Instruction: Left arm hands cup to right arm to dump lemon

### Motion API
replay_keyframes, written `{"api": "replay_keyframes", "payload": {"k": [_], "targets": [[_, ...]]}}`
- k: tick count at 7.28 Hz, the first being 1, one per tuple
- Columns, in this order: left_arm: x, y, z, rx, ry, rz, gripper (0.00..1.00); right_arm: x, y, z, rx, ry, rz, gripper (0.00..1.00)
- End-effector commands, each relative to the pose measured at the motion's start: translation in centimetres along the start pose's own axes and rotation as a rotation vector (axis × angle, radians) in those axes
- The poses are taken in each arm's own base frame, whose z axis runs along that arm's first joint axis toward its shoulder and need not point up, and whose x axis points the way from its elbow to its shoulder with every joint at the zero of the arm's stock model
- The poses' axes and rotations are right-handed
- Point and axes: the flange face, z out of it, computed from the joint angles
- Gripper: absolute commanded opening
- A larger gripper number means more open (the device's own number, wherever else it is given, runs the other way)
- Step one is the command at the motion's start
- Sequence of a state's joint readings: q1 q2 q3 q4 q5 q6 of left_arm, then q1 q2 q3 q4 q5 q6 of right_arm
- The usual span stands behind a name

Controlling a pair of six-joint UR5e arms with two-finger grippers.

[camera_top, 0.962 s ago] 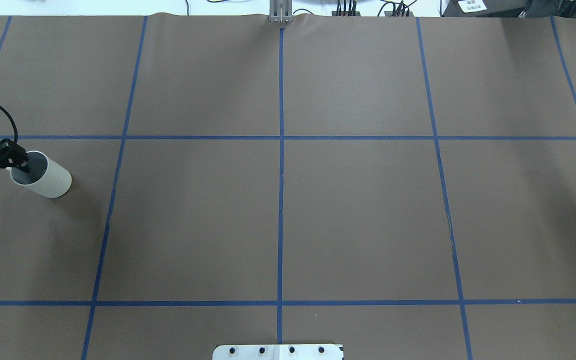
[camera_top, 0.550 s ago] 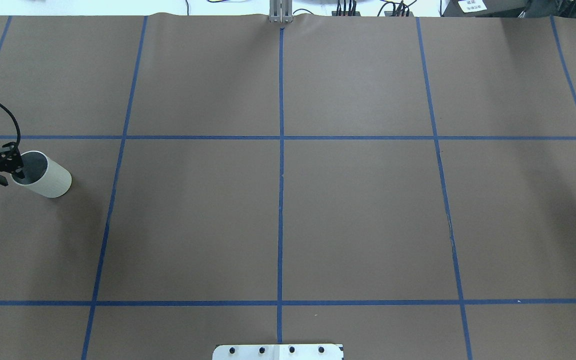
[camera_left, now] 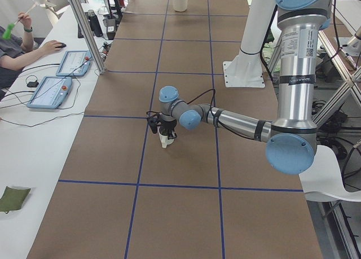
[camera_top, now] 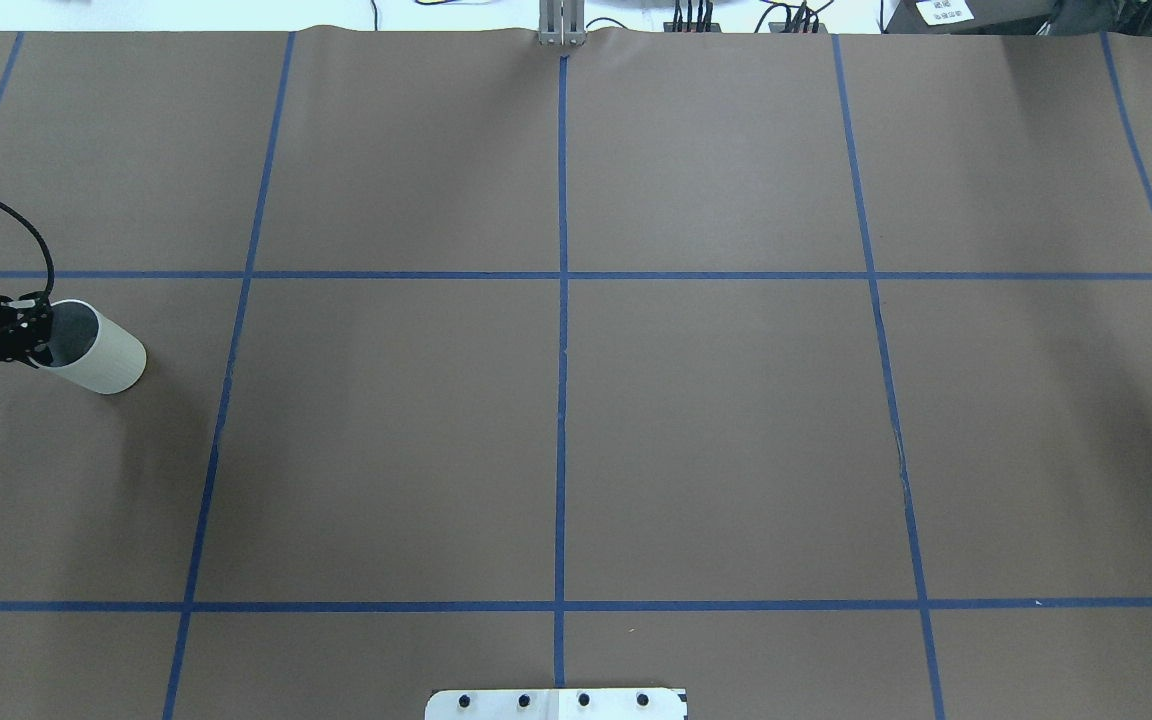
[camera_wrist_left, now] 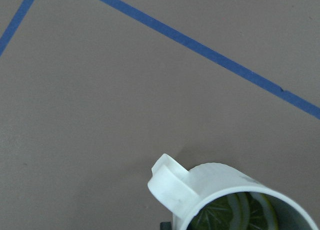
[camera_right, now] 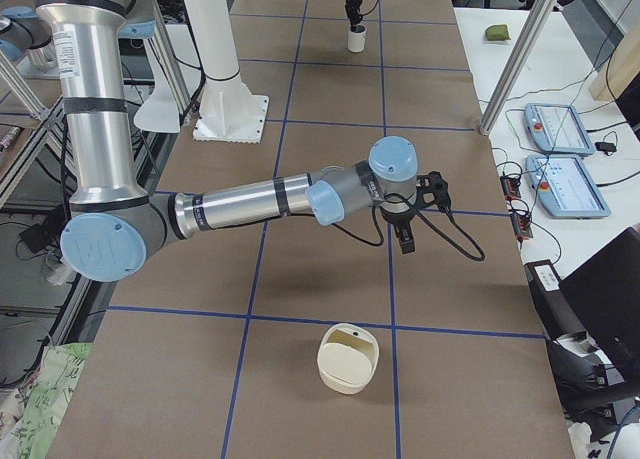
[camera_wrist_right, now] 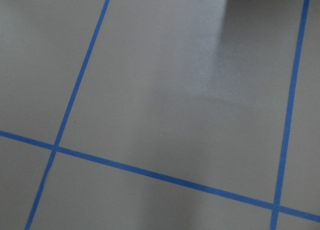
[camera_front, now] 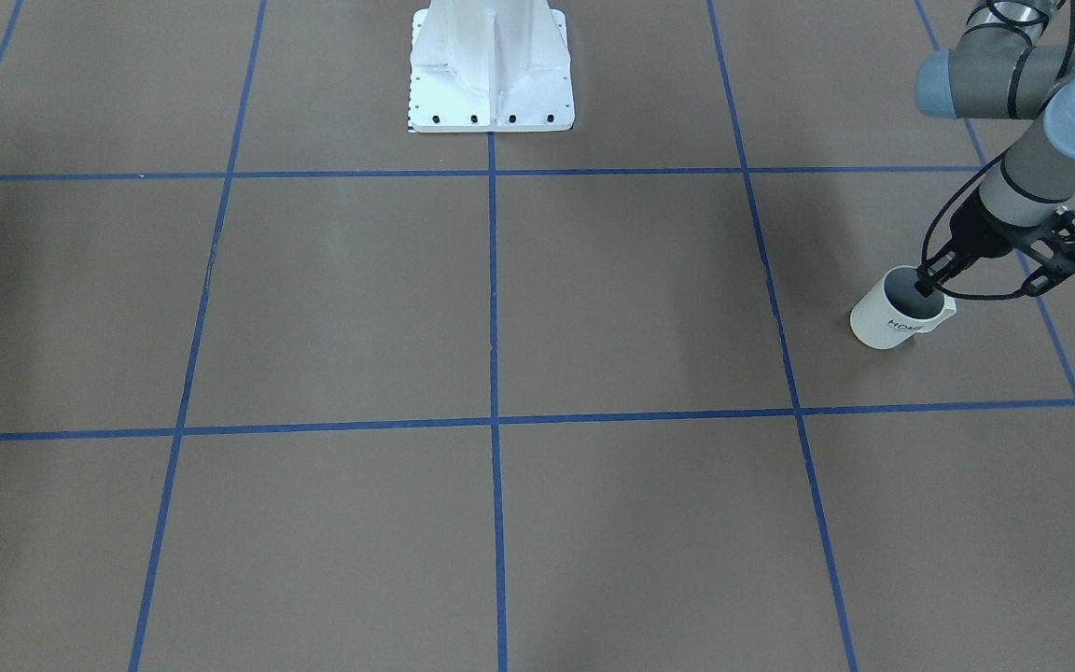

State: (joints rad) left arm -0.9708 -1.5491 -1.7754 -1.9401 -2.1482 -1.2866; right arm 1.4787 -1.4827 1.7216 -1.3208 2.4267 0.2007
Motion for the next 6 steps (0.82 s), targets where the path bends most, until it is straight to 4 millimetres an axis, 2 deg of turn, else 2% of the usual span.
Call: {"api": "replay_keyframes", "payload": {"k": [1,2,3,4,5,6], "targets": [[0.6,0.1,-3.6,-0.069,0.057,-0.028,0.0,-0.7,-0.7,-0.5,0.014,-0.003,-0.018,1.0],[1.2,-1.0,-5.9,-0.063,0.073,-0.058,0.0,-1.7,-1.4,-1.2,0.03,-0.006,-0.035,1.0],[2.8,-1.3,-7.1,-0.059,0.077,-0.066,0.0,-2.6,-2.5,-1.7,0.045,-0.01,-0.055,1.0],[5.4,-2.0,-8.2,-0.052,0.075,-0.074,0.0,-4.9,-3.7,-1.1,0.044,-0.02,-0.097,0.99],[8.6,-2.9,-9.0,-0.045,0.073,-0.077,0.0,-9.0,-6.3,0.2,0.045,-0.03,-0.171,0.99],[11.0,-3.9,-9.2,-0.037,0.079,-0.085,0.0,-14.5,-8.6,2.1,0.043,-0.041,-0.217,0.99]]}}
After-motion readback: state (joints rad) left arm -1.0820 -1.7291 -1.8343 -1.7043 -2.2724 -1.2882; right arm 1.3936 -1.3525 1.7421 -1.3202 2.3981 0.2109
